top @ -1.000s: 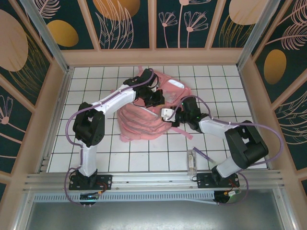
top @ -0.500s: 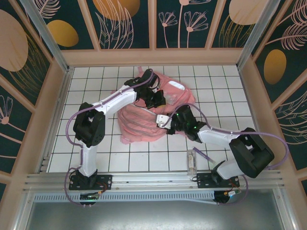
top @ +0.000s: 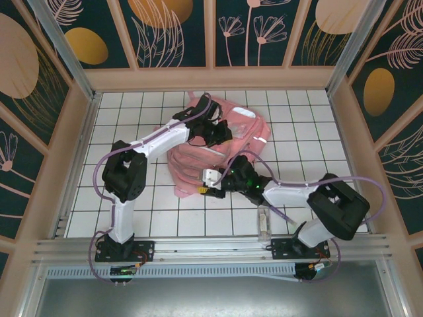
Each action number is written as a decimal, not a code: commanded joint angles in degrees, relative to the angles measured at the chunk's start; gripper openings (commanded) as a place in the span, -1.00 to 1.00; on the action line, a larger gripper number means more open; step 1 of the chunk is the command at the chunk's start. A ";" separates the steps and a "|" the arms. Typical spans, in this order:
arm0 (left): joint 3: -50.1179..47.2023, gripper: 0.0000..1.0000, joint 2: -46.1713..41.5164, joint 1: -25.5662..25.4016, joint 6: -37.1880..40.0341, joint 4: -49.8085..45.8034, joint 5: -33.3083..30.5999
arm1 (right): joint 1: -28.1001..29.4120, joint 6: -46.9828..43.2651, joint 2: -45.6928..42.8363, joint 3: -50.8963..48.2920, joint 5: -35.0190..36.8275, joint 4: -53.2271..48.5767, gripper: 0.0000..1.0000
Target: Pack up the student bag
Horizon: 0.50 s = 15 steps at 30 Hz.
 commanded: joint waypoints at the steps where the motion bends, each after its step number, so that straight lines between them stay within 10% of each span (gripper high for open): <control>1: 0.45 -1.00 0.63 -0.03 0.76 3.11 2.36 | -1.77 -8.54 -7.08 -0.32 -4.57 -11.59 -0.22; 9: 1.32 -1.00 1.58 0.05 3.97 0.03 4.62 | -17.76 -20.35 -23.53 -4.55 -5.89 -22.31 -0.10; 15: 3.44 -1.00 2.27 -0.03 6.06 -3.62 5.63 | -22.19 -32.78 -20.30 -2.69 -1.74 -24.27 -0.05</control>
